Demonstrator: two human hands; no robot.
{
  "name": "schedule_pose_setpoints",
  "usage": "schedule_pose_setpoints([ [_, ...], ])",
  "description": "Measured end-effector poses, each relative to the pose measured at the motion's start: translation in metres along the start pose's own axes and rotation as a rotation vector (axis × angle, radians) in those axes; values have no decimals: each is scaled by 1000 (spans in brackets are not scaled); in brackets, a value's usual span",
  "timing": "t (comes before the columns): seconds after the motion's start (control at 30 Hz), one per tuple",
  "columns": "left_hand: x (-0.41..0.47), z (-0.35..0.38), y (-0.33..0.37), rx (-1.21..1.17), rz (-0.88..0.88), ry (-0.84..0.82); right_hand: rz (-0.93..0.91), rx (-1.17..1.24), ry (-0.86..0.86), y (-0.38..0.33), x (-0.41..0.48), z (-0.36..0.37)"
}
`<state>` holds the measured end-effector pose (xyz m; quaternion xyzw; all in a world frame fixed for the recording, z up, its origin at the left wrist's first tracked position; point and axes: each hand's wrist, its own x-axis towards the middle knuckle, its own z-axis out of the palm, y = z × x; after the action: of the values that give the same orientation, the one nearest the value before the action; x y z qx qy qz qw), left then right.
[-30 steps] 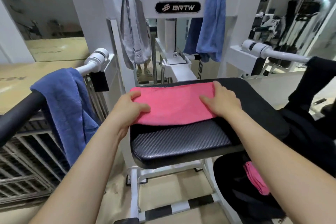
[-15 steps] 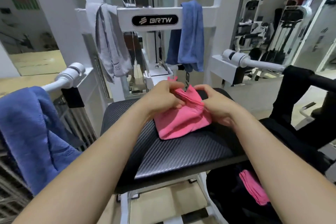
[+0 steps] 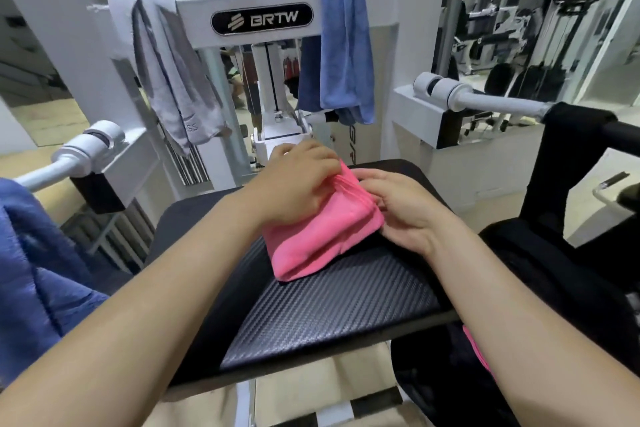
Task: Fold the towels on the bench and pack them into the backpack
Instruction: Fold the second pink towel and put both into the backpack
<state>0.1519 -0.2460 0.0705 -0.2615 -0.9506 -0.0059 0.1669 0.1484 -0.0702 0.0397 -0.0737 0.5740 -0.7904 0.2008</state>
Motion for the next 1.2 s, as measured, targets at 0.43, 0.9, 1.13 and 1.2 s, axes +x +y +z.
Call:
schedule_pose_setpoints([
  [0.43, -39, 10, -37, -332, -657, -62, -15, -576, 22, -6, 12, -13],
  [0.9, -66, 2, -17, -1683, -895, 73, -131, 45, -111, 4, 9, 4],
  [1.13, -79, 1, 23, -2141, -694, 49, -243, -112, -116, -17, -23, 29],
  [1.2, -79, -2, 32, -1903, -786, 303, -376, -454, 125, -18, -32, 34],
])
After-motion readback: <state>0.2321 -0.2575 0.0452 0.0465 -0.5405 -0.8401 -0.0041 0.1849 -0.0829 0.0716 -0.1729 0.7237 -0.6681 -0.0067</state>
